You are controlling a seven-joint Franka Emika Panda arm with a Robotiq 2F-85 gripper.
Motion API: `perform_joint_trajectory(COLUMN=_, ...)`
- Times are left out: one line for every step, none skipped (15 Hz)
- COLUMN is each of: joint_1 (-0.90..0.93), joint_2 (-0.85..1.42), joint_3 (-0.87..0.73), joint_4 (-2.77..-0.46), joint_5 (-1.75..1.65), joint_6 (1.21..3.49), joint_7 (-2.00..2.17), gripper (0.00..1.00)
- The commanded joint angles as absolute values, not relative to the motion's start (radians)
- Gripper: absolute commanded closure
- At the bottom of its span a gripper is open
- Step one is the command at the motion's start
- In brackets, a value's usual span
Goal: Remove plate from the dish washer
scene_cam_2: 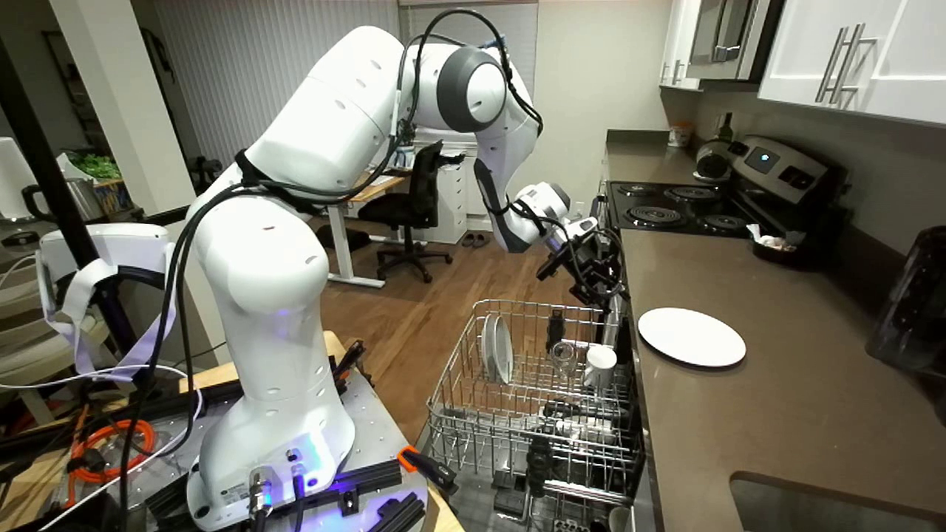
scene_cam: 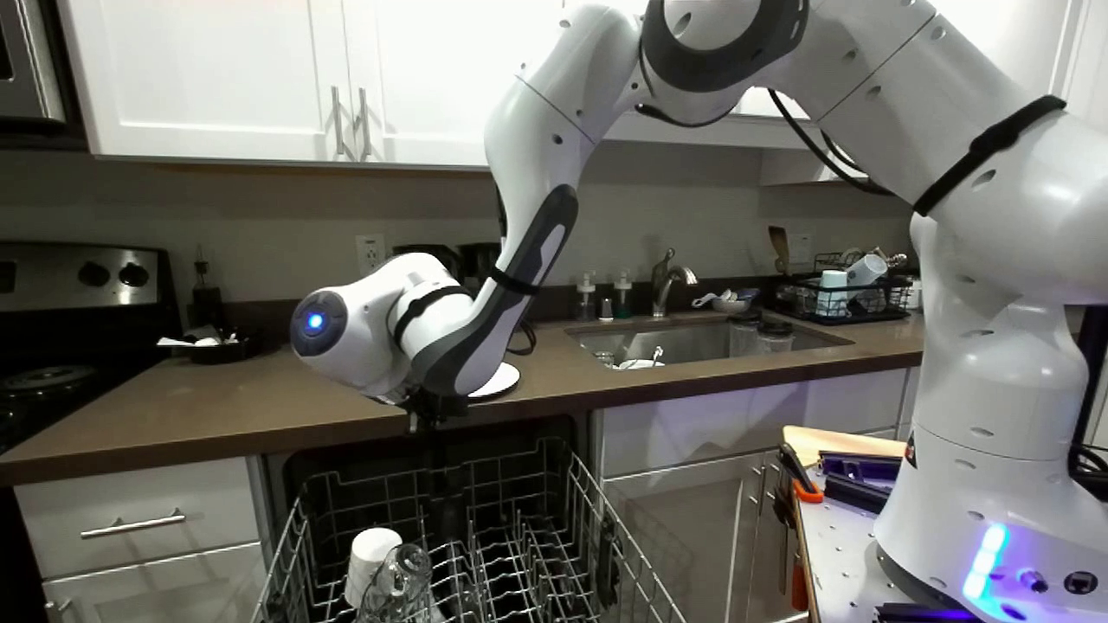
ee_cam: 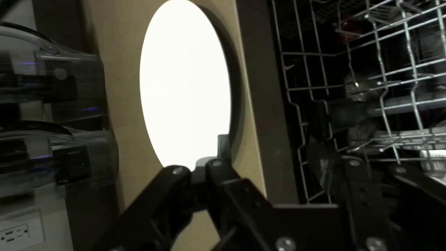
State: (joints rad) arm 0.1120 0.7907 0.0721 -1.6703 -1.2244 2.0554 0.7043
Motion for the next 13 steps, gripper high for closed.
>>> perform_joint_trajectory(joint_1=0.145, joint_2=0.682, joint_3=0.098, joint_4=-1.778, joint_5=-1.144, joint_6=2.052, joint_7=0.671, gripper=0.18)
perform_joint_trajectory(joint_1=0.157, joint_2=0.664, joint_3=0.103, joint_4=-1.795, joint_5=-1.126, joint_6=2.047, joint_7=0.672, gripper=0.09)
perform_joint_trajectory(joint_1=0.172, joint_2=0.644, joint_3=0.107, joint_4=-1.812, joint_5=-1.11, joint_6=2.04, joint_7=0.674, gripper=0.02)
perform_joint_trajectory(joint_1=0.187, joint_2=0.626, joint_3=0.111, joint_4=-1.828, joint_5=-1.097, joint_6=2.032, joint_7=0.678, gripper=0.01)
perform_joint_trajectory(joint_1=0.203, joint_2=0.609, joint_3=0.115, joint_4=-1.842, joint_5=-1.08, joint_6=2.02, joint_7=0.678, gripper=0.0)
perform_joint_trajectory(joint_1=0.218, joint_2=0.592, joint_3=0.119, joint_4=-1.855, joint_5=-1.067, joint_6=2.005, joint_7=0.677, gripper=0.0)
perform_joint_trajectory(joint_1=0.233, joint_2=0.577, joint_3=0.123, joint_4=-1.866, joint_5=-1.052, joint_6=1.988, joint_7=0.681, gripper=0.0)
perform_joint_trajectory(joint_1=0.251, joint_2=0.561, joint_3=0.128, joint_4=-1.88, joint_5=-1.042, joint_6=1.965, joint_7=0.687, gripper=0.0)
perform_joint_trajectory(joint_1=0.244, joint_2=0.622, joint_3=0.108, joint_4=-1.822, joint_5=-1.069, joint_6=2.001, joint_7=0.7, gripper=0.0)
perform_joint_trajectory(joint_1=0.257, joint_2=0.609, joint_3=0.113, joint_4=-1.831, joint_5=-1.058, joint_6=1.983, joint_7=0.7, gripper=0.0)
perform_joint_trajectory(joint_1=0.266, joint_2=0.598, joint_3=0.116, joint_4=-1.84, joint_5=-1.056, joint_6=1.973, joint_7=0.7, gripper=0.0)
perform_joint_trajectory(joint_1=0.269, joint_2=0.592, joint_3=0.117, joint_4=-1.846, joint_5=-1.056, joint_6=1.97, joint_7=0.7, gripper=0.0)
perform_joint_trajectory(joint_1=0.269, joint_2=0.591, joint_3=0.117, joint_4=-1.848, joint_5=-1.056, joint_6=1.969, joint_7=0.7, gripper=0.0)
